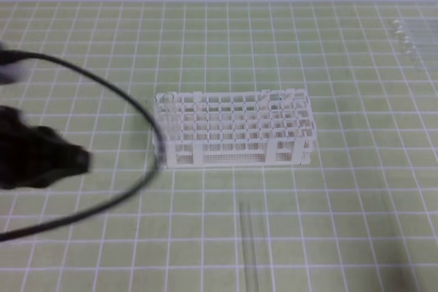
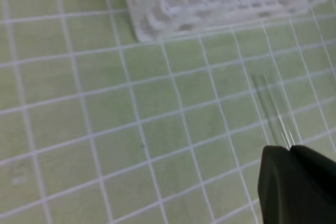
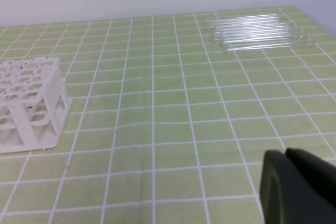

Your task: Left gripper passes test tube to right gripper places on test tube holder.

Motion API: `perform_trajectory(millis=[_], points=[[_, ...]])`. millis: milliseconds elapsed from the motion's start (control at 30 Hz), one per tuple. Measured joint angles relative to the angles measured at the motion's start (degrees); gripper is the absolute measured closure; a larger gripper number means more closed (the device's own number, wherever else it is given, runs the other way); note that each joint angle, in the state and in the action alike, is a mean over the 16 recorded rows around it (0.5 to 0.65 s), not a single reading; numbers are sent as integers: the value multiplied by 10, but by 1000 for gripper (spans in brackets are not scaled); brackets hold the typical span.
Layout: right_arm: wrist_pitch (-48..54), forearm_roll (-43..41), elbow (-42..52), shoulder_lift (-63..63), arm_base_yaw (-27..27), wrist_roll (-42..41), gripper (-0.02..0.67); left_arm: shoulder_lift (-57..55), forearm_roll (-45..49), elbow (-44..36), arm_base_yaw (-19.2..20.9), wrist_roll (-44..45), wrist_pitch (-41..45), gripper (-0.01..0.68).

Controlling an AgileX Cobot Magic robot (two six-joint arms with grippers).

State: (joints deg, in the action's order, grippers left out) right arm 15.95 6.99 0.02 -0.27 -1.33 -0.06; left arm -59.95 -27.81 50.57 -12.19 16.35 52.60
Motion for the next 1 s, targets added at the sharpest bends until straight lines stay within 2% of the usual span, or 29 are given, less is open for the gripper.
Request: perform_trajectory(millis=[300, 467, 633, 800, 1000], points=[[0, 0, 0, 0, 0, 0, 666, -188, 125, 81, -205, -137, -10, 675], [0, 0, 0, 0, 0, 0, 666, -272, 182, 129, -289, -228, -9, 675], [0, 0, 0, 0, 0, -1, 666, -339, 198, 184, -334, -276, 10, 675], [0, 0, 0, 0, 0, -1, 666, -395, 195, 251, -359, -297, 67, 664], [0, 0, 0, 0, 0, -1, 666, -449, 188, 309, -377, -307, 136, 595]])
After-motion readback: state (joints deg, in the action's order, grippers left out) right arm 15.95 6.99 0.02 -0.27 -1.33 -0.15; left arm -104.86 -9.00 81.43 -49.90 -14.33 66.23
